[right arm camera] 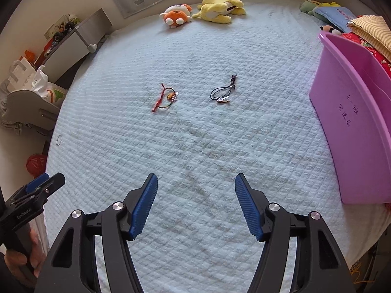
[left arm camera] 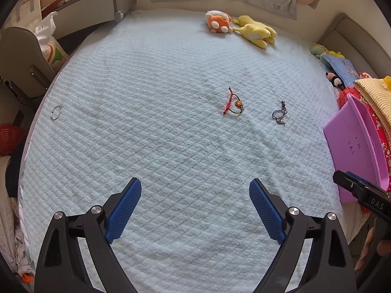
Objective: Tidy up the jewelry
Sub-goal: 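Withdraw both tools from the tub back over the remaining jewelry, then move right tool to the brown cord pendant necklace while left tool approaches the red bracelet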
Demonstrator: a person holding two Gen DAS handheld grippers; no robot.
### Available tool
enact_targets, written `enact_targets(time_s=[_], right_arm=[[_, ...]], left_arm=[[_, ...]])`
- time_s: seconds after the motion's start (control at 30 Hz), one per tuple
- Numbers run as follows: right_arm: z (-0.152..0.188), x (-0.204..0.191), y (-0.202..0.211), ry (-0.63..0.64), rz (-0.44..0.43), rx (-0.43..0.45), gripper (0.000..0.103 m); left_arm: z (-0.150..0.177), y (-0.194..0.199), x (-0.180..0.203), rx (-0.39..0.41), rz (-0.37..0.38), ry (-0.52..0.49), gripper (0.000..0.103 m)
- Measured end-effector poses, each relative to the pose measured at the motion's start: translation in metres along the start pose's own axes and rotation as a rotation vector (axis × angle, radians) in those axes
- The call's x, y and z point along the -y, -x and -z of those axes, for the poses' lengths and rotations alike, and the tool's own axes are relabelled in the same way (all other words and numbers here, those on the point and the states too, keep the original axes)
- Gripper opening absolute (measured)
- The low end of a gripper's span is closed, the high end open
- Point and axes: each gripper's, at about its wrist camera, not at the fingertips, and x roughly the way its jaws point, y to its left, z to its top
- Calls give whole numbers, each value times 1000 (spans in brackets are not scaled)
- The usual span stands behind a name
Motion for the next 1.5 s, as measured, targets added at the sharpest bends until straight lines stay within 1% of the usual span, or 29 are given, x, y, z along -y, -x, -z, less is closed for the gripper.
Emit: enact_targets(time_s=[0.17,0.33,0.53,0.73,1.03,1.17,1.3,1.5], right_arm=[[0,15,-63,-14,-2,38,63],[-16,20,-113,40,25,111,64],[-48,31,-149,55,59,175,65],[-73,44,-175,41,101,211,65],[-99,45,-201,103,144,239,65],[-106,47,-208,113,155,239,65],[-109,51,-216,117,164,221,65],[-113,51,-221,137,170,229,65]], left_arm=[[-1,-54,4,41,34,20,89],[-8,-106,15,72,12,-18,89],[-39,-153,36,110,24,-66,89],[-65,-191,62,150,37,-128,89],[-85,-228,82,152,65,-153,89],[-90,-236,87,148,69,-160,89],[-93,-243,89,146,68,-165,90],[-96,-250,95,152,60,-178,91]])
